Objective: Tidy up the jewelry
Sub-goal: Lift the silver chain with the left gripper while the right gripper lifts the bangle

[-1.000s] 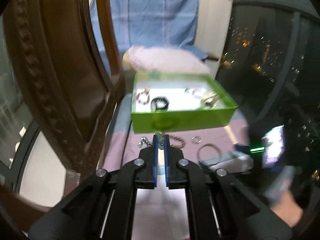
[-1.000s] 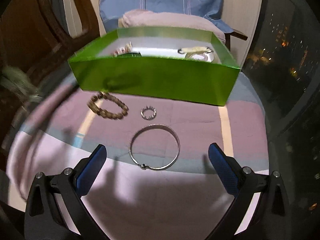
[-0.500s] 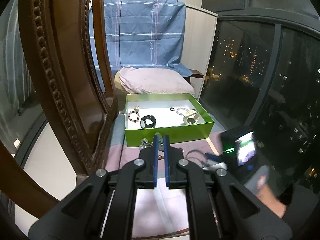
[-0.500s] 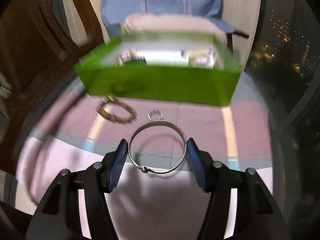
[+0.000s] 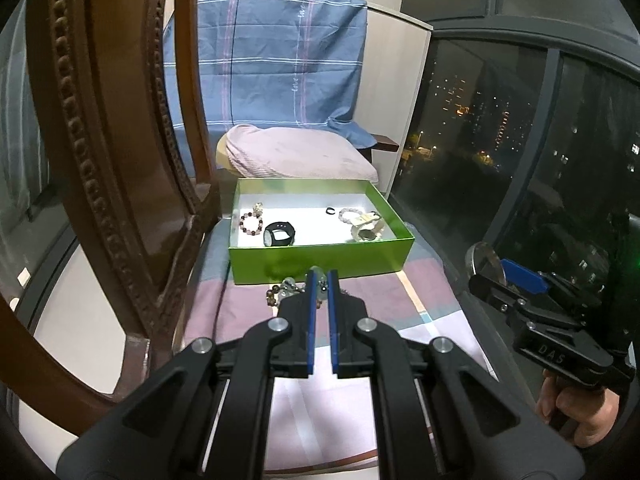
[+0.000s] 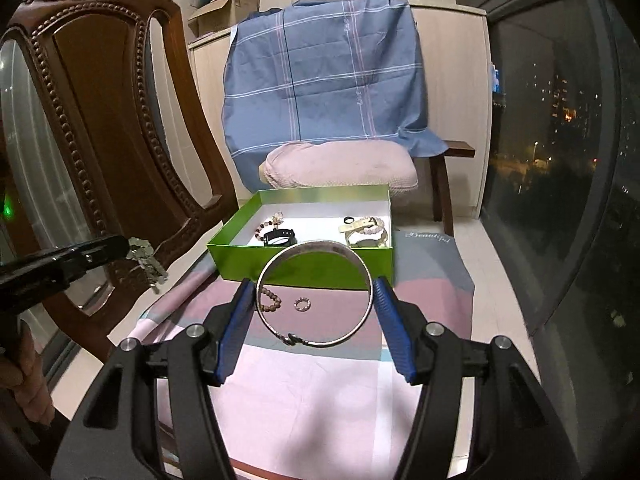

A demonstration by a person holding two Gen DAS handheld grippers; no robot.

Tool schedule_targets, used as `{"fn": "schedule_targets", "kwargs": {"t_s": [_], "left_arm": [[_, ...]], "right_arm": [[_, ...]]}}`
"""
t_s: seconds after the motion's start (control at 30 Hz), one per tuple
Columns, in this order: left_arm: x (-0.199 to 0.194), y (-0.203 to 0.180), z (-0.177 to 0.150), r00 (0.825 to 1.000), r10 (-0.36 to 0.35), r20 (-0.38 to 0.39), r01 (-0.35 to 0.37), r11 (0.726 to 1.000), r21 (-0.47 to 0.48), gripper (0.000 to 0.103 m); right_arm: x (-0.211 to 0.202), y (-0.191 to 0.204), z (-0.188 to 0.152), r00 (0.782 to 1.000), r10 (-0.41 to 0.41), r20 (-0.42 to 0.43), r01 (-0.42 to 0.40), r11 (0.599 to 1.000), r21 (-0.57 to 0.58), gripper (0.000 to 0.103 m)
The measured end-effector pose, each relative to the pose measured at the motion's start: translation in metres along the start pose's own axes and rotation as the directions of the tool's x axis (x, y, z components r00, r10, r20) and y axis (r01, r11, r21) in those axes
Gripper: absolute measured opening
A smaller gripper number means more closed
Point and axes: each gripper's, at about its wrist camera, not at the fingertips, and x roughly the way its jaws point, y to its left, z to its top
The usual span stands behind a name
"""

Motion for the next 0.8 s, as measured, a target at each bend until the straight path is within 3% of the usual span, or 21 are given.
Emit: {"fn": "schedule_targets", "kwargs": {"t_s": [0.8], "left_arm": [[0.017, -0.005, -0.004, 0.999, 0.006, -0.049, -0.006, 1.000, -0.009, 0.006]], "right_arm": [[-0.005, 0.002, -0.001, 1.000, 0.021, -0.015, -0.021, 1.000, -0.017, 0.060]]}}
